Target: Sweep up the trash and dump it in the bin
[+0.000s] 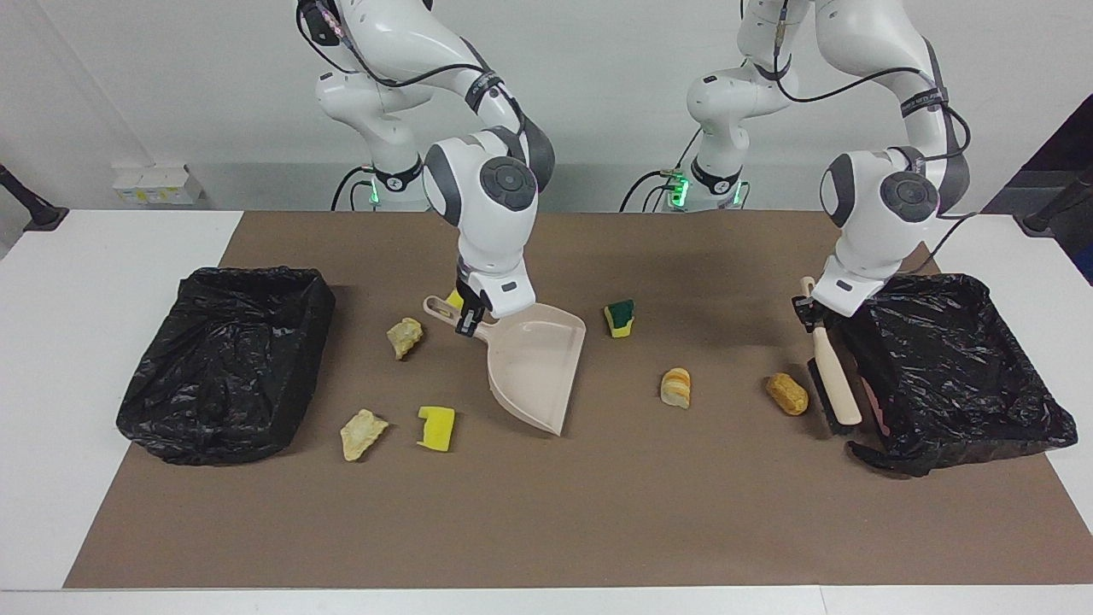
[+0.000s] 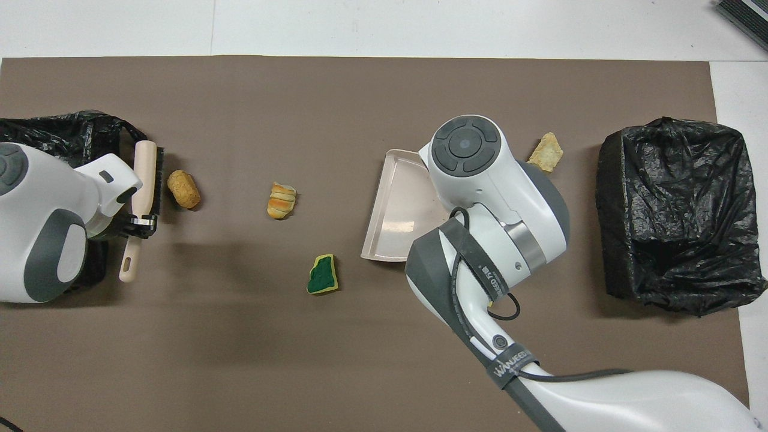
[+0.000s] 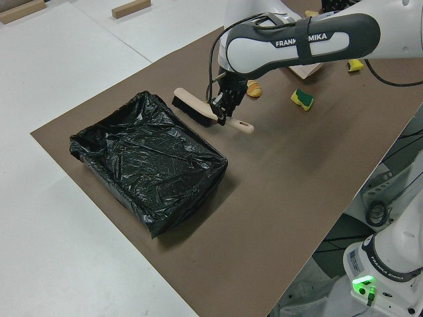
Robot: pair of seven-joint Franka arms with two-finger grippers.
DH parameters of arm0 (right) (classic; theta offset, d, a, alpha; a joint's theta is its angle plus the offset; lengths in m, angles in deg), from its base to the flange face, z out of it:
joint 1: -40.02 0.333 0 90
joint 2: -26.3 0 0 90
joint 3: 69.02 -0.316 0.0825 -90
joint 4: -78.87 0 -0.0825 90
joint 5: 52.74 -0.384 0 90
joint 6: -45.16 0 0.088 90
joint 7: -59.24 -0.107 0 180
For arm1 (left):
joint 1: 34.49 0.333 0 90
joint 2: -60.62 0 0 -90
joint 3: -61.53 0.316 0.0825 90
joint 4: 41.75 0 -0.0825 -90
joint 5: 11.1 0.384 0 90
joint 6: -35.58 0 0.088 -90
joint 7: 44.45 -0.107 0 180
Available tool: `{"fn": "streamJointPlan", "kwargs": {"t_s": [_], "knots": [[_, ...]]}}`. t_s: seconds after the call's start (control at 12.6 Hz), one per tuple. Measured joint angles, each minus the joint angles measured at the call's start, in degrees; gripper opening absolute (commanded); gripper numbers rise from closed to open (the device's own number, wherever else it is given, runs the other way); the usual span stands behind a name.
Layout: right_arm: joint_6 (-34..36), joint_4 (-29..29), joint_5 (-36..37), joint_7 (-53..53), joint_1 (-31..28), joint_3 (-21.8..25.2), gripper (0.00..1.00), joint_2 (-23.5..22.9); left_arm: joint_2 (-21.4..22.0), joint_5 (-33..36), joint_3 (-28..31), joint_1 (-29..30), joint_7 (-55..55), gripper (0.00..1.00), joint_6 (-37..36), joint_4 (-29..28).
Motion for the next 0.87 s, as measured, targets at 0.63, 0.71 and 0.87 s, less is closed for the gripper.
{"fn": "streamJointPlan", "kwargs": {"t_s": [0.63,0.71,0.87], "knots": [[-2.23,-9.72,0.42,2.41,1.6,-0.42,0.0,5.63,0.15,-7.38,-0.7,-12.87,6.42,0.0,2.82,-3.07],[-2.37,-10.03,0.45,2.41,2.21,-0.44,0.0,5.8,0.17,-8.02,-0.76,-15.44,8.78,0.0,3.41,-3.31],[-3.25,-10.35,0.46,2.41,2.71,-0.48,0.0,5.8,0.15,-8.3,-0.84,-20.74,13.46,0.0,5.43,-4.31]]}}
